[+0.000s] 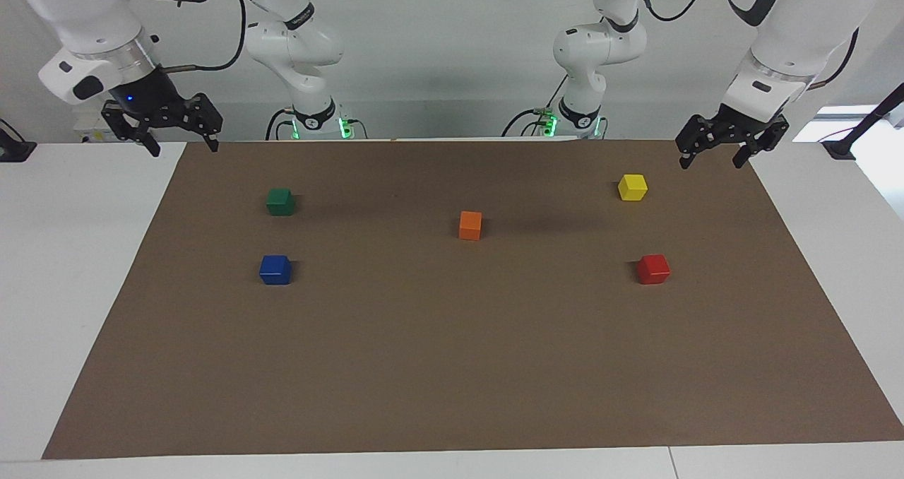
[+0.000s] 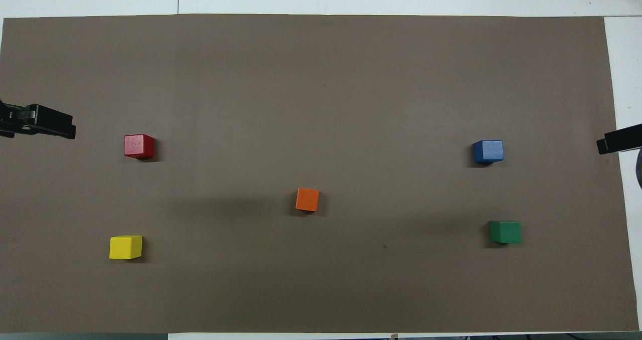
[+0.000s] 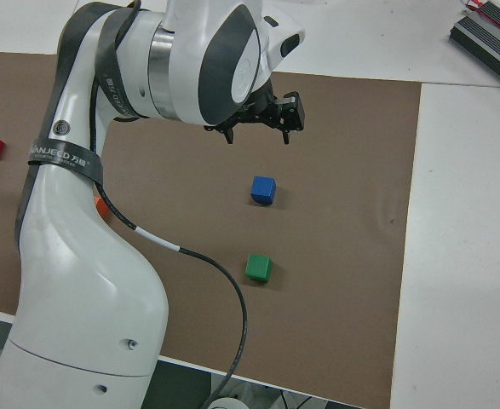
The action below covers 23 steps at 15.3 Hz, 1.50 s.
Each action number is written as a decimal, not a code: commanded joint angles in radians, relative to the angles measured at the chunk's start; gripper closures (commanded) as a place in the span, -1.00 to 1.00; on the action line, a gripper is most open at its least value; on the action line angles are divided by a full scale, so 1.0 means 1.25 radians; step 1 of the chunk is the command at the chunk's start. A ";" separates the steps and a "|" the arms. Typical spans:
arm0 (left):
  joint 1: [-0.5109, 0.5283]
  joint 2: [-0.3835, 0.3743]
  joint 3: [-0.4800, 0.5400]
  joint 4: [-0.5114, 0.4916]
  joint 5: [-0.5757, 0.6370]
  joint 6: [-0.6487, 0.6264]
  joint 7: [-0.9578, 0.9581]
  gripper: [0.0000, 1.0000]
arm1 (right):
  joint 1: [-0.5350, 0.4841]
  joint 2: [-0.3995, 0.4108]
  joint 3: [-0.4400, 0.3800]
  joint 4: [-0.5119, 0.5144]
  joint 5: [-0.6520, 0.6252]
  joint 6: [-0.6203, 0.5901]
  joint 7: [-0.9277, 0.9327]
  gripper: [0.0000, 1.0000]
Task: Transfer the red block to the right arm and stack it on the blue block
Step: 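Reach the left gripper to the red cube while the right gripper advances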
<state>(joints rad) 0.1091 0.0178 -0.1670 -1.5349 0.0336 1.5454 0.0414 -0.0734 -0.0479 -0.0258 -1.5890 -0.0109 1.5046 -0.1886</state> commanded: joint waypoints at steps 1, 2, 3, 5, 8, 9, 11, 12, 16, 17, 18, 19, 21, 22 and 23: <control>0.007 0.009 -0.004 0.014 -0.008 0.002 -0.005 -1.00 | -0.014 -0.005 0.008 -0.001 -0.013 -0.011 -0.003 -1.00; 0.010 0.007 -0.005 0.008 -0.008 0.003 0.004 -1.00 | -0.014 -0.005 0.008 -0.001 -0.013 -0.011 -0.003 -1.00; 0.011 0.002 -0.006 -0.002 -0.008 0.003 0.005 -1.00 | -0.014 -0.005 0.008 -0.001 -0.013 -0.011 -0.004 -1.00; 0.010 -0.003 -0.007 -0.011 -0.008 0.003 -0.007 -1.00 | -0.014 -0.005 0.008 -0.001 -0.013 -0.011 -0.006 -1.00; 0.038 -0.028 0.000 -0.076 -0.008 0.057 -0.033 -1.00 | -0.012 -0.006 0.008 -0.005 -0.015 -0.011 -0.011 -1.00; 0.045 -0.046 0.000 -0.126 -0.008 0.140 -0.032 -1.00 | -0.012 -0.007 0.008 -0.010 -0.015 -0.011 -0.011 -1.00; 0.062 -0.067 -0.001 -0.243 -0.008 0.249 -0.026 -1.00 | -0.012 -0.027 0.010 -0.047 -0.006 -0.006 -0.007 -1.00; 0.058 -0.062 -0.001 -0.285 -0.008 0.303 -0.026 -1.00 | -0.011 -0.041 0.010 -0.077 0.001 0.005 -0.006 -1.00; 0.055 0.010 -0.001 -0.366 -0.007 0.447 -0.034 -1.00 | -0.022 -0.099 0.008 -0.249 0.160 0.120 -0.014 -1.00; 0.054 0.033 -0.001 -0.387 -0.007 0.496 -0.034 -1.00 | -0.028 -0.098 0.008 -0.270 0.209 0.140 -0.015 -1.00; 0.054 0.057 -0.001 -0.405 -0.007 0.550 -0.036 -1.00 | -0.028 -0.097 0.008 -0.293 0.259 0.157 -0.015 -1.00; 0.053 0.081 -0.001 -0.424 -0.007 0.598 -0.037 -1.00 | -0.028 -0.095 0.008 -0.317 0.309 0.173 -0.016 -1.00; 0.053 0.095 0.000 -0.453 -0.007 0.666 -0.048 -1.00 | -0.031 -0.087 0.008 -0.356 0.436 0.196 -0.062 -1.00; 0.053 0.103 0.000 -0.455 -0.007 0.672 -0.049 -1.00 | -0.039 -0.073 0.008 -0.371 0.505 0.209 -0.110 -1.00; 0.051 0.114 0.000 -0.455 -0.007 0.677 -0.050 -1.00 | -0.058 -0.053 0.008 -0.384 0.575 0.211 -0.165 -1.00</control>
<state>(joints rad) 0.1736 0.1628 -0.1666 -2.0836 0.0334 2.3592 -0.0067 -0.0960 -0.1256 -0.0242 -2.0102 0.5702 1.7409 -0.2781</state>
